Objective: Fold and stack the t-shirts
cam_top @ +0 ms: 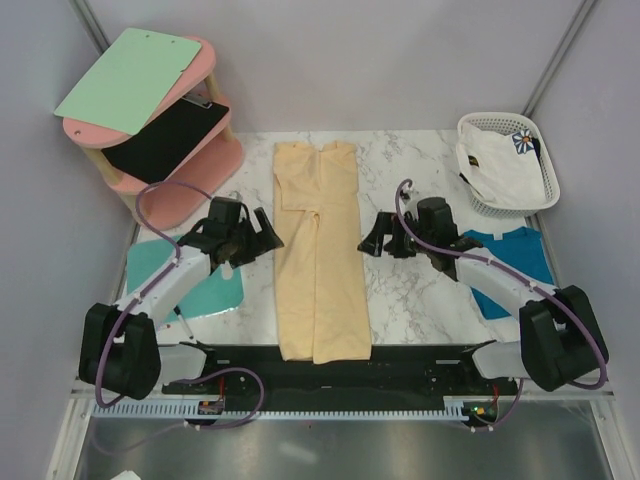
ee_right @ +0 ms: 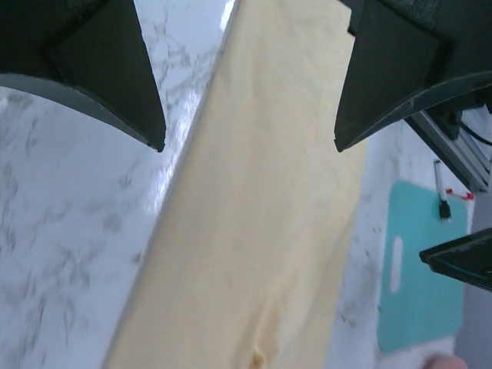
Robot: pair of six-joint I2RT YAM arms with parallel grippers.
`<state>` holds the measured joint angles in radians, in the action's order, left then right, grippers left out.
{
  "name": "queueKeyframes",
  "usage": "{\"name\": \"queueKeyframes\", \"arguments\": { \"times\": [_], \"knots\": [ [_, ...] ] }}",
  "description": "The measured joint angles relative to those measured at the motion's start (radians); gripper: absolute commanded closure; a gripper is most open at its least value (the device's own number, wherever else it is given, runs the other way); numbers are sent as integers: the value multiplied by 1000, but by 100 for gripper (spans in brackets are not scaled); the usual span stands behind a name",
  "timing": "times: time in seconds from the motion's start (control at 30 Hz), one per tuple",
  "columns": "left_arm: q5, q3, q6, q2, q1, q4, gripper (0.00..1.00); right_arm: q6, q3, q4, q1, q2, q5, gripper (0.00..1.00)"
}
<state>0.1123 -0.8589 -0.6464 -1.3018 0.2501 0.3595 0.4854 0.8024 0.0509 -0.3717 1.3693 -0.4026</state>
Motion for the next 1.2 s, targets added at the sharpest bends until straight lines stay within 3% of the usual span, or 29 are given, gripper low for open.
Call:
{"name": "queueKeyframes", "arguments": {
  "times": [0.2,0.43,0.6,0.77,0.87,1.2],
  "knots": [
    [-6,138,-87,86,151,113,4,32,-187,-198,-85,-121,-3,5],
    [-10,301,-225,172,337,165,5,146,-325,-240,-270,-234,1,18],
    [-27,410,-312,315,406,230,5,225,-398,-302,-342,-312,10,21],
    [-40,446,-359,399,440,266,8,275,-418,-358,-367,-402,15,34],
    [-55,447,-371,399,463,275,12,296,-425,-368,-379,-415,16,42],
    [-105,357,-382,222,584,305,13,356,-458,-372,-447,-368,15,44]
  ]
}}
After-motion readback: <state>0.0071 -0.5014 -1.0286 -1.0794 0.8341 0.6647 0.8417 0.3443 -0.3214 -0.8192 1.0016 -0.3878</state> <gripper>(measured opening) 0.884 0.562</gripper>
